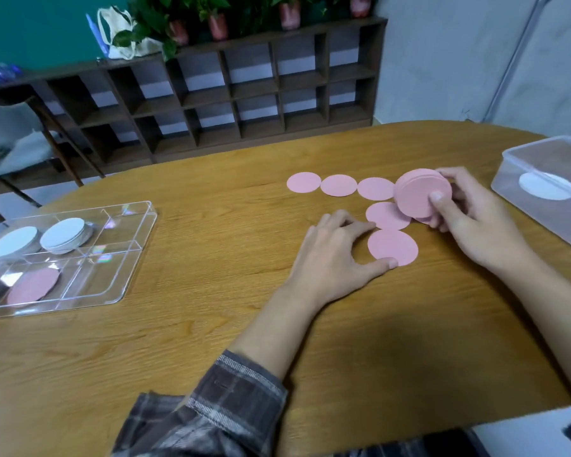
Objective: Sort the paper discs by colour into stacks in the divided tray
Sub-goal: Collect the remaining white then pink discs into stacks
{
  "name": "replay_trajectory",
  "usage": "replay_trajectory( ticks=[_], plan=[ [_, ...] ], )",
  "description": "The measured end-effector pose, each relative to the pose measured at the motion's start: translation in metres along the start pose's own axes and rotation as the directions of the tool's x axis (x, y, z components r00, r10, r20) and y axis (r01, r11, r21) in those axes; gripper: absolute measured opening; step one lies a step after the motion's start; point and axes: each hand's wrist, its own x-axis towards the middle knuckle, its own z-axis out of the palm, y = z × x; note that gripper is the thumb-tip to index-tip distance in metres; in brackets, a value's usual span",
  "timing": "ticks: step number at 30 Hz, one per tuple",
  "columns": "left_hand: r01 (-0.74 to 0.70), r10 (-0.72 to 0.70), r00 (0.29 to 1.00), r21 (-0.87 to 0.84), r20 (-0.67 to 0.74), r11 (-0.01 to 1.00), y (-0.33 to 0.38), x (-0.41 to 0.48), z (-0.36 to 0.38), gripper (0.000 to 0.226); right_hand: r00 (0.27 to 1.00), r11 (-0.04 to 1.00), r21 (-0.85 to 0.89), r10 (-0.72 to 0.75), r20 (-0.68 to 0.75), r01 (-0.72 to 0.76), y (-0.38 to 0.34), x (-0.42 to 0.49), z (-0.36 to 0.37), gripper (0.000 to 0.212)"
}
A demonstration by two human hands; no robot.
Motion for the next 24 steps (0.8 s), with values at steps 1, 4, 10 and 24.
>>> replay_trajectory(
  ticks=[1,4,10,24],
  plan=[
    [0.006,-0.006,1.0,0.002,0.003,1.0,0.001,0.001,0.0,0.071,1.0,1.0,0.027,0.01,-0.011,-0.01,0.001,0.002,0.0,0.023],
    [0.023,-0.023,1.0,-0.017,0.003,1.0,0.005,0.007,0.002,0.069,0.998,0.998,0.039,0.049,-0.037,-0.048,0.004,0.008,-0.001,0.023],
    [0.091,-0.086,0.996,-0.345,0.029,0.934,0.004,0.014,0.003,0.056,0.998,0.998,0.006,0.062,-0.013,-0.062,0.004,0.008,0.005,0.022],
    [-0.024,-0.2,0.921,-0.561,-0.335,0.828,0.001,0.014,0.003,0.013,0.983,0.994,0.106,-0.016,0.182,-0.003,-0.015,0.002,0.031,0.029]
  ],
)
